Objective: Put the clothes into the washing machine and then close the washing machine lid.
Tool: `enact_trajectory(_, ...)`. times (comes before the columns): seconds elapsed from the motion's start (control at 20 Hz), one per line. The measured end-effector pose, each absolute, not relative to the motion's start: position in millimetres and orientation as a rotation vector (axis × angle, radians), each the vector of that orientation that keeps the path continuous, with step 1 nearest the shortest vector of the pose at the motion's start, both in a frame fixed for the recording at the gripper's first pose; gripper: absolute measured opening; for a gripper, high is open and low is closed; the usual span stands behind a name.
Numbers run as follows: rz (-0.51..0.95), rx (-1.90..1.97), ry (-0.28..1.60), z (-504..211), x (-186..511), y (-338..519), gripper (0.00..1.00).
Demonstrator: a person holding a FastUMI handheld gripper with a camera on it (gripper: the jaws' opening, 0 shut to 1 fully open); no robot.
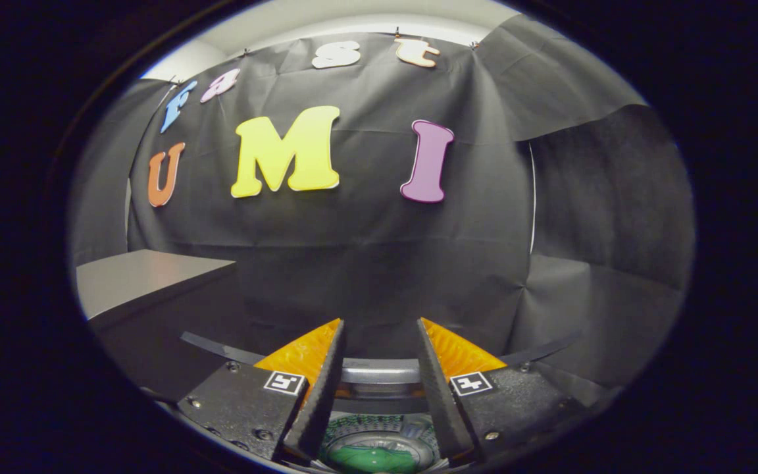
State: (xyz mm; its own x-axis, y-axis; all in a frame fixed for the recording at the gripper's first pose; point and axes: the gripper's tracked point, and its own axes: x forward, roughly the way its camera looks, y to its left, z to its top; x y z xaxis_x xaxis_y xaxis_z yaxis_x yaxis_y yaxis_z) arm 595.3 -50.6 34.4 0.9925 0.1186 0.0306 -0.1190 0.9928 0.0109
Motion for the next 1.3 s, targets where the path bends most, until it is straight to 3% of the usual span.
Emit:
enact_trajectory(1.0,0.157,-0.031,0.090,-25.5,538.9,-54.6,0.67)
enact_trajectory(1.3,0.117,-0.015,0.153,-57.6,483.7,-72.6,0.67)
